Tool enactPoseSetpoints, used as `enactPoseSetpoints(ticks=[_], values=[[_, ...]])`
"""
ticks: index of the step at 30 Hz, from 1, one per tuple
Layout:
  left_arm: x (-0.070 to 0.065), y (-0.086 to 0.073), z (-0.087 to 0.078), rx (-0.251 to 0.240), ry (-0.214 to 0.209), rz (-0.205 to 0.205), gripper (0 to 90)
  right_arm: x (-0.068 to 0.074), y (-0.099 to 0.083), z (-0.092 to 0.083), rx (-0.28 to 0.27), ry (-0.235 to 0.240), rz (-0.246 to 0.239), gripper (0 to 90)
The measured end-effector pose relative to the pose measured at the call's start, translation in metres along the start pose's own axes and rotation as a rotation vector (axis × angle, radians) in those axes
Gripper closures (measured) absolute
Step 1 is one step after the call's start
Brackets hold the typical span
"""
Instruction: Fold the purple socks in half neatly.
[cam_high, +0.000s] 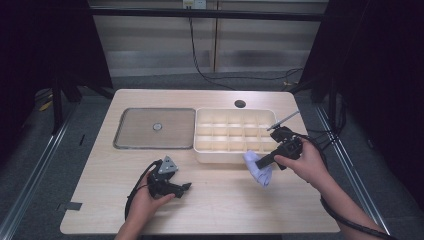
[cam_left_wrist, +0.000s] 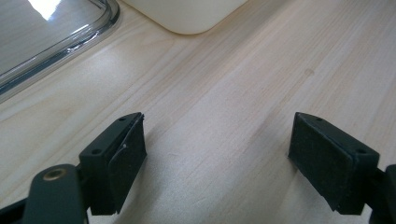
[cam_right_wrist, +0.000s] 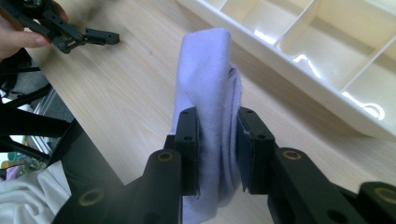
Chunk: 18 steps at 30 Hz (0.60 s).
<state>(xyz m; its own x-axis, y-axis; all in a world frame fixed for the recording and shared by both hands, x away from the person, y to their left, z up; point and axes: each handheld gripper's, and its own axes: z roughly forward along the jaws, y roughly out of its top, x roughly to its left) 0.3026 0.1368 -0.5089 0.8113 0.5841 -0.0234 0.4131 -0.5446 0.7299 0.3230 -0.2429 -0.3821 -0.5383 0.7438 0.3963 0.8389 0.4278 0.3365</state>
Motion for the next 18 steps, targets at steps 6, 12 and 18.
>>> enactPoseSetpoints(ticks=[6, 12, 18], values=[[0.0, 0.001, 0.001, 0.002, 0.0, -0.002, 17.4, -0.005, 0.003, -0.009, -0.008, -0.018, 0.013, 72.2], [0.0, 0.002, 0.001, 0.008, 0.003, 0.0, 16.9, -0.012, 0.006, -0.014, -0.011, -0.036, 0.023, 72.1], [0.0, 0.002, 0.001, 0.008, 0.003, -0.001, 16.9, -0.018, 0.01, -0.023, -0.015, -0.06, 0.032, 72.1]])
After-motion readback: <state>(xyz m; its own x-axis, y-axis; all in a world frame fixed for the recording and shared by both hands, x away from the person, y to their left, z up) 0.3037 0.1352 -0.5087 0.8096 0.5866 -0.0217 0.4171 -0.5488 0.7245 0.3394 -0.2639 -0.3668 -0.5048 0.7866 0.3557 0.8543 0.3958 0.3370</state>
